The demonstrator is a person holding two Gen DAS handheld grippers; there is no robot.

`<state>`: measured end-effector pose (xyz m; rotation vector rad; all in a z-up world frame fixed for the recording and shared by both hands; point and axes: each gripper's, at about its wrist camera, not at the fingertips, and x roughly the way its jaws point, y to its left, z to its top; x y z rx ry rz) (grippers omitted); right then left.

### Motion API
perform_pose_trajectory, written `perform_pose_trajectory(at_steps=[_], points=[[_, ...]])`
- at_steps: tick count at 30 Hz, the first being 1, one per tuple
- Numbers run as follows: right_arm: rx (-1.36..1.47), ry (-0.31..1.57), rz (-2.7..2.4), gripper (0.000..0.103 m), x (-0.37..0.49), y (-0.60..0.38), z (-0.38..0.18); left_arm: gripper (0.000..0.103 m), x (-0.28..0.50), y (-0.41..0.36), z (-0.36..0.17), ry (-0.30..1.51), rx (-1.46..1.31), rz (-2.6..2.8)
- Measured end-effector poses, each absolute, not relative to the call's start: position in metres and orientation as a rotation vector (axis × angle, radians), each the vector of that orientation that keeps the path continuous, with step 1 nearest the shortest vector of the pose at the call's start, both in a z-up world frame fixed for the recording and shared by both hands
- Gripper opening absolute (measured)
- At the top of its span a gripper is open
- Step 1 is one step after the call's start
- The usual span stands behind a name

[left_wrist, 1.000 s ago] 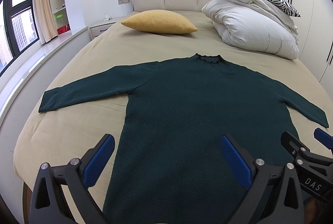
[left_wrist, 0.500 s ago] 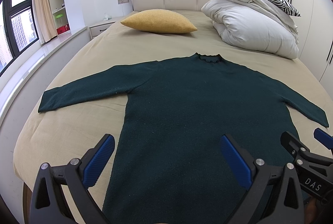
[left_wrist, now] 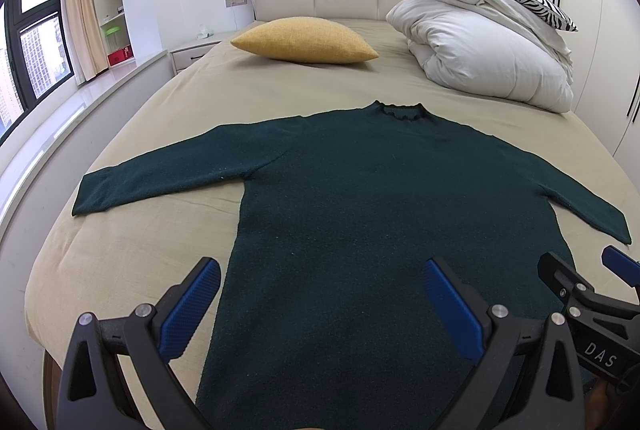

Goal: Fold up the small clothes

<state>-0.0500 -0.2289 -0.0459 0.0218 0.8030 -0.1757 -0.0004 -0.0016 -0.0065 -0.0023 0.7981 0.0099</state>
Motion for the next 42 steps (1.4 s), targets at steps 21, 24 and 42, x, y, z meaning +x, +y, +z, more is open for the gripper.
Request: perform_pose_trajectory(at_steps=[21, 24, 42], points=[[0.021, 0.807, -0.178, 0.103, -0.050, -0.227, -0.048, 0.103, -0.001, -0.008, -0.011, 0.804, -0.005, 0.013], [0.023, 0.807, -0.179, 0.103, -0.050, -0.227, -0.049, 0.103, -0.002, -0.010, -0.012, 0.803, -0.008, 0.023], [0.388, 0.722, -0.404, 0.098, -0.051, -0.447, -0.061, 0.103, 0.025, -0.005, -0.061, 0.979, -0.281, -0.179]])
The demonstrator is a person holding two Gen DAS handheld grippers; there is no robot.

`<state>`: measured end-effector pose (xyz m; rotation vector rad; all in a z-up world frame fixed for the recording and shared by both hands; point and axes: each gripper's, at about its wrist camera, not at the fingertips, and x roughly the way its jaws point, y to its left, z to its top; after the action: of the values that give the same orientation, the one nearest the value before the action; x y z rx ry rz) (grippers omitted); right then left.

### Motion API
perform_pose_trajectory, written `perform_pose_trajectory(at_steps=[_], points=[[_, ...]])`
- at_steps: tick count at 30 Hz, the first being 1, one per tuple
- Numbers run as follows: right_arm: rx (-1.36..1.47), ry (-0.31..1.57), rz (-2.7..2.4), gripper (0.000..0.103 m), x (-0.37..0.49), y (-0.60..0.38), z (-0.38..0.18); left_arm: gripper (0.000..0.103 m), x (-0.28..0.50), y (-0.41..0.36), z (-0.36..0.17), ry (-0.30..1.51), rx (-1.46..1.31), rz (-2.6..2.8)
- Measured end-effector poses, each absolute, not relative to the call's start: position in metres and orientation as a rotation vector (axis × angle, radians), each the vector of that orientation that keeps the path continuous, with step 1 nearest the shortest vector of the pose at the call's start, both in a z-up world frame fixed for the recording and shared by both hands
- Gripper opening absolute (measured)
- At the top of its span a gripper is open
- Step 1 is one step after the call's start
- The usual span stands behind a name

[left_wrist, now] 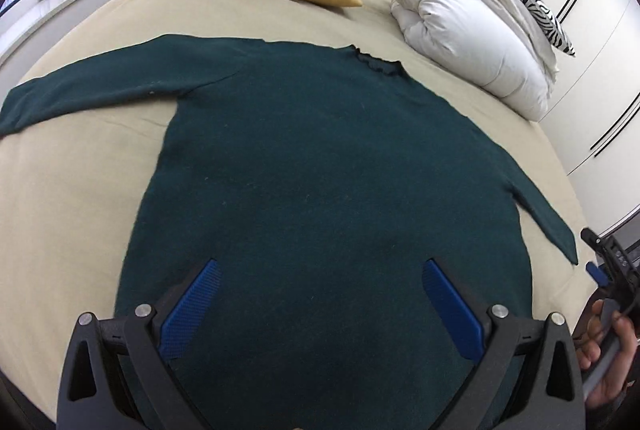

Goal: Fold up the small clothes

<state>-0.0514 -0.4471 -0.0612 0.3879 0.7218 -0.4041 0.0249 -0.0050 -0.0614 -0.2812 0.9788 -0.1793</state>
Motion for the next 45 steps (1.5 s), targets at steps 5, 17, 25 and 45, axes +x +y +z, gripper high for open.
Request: perform_pose_trajectory(at_steps=[5, 17, 25, 45], points=[[0.742, 0.644, -0.564, 0.074, -0.082, -0.587, -0.097, 0.103, 0.032, -0.023, -0.062, 0.929, -0.222, -0.199], [1.051, 0.528, -0.533, 0.037, -0.094, -0.734, -0.165, 0.103, 0.071, -0.022, -0.074, 1.024, -0.321, -0.212], [0.974, 0.558, -0.531, 0.007, -0.046, -0.750, -0.146, 0.087, 0.094, -0.027, -0.074, 1.023, -0.348, -0.255], [0.414, 0.810, 0.115, 0.015, 0.155, -0.376, -0.099, 0.087, 0.137, -0.013, -0.070, 0.977, -0.520, -0.417]])
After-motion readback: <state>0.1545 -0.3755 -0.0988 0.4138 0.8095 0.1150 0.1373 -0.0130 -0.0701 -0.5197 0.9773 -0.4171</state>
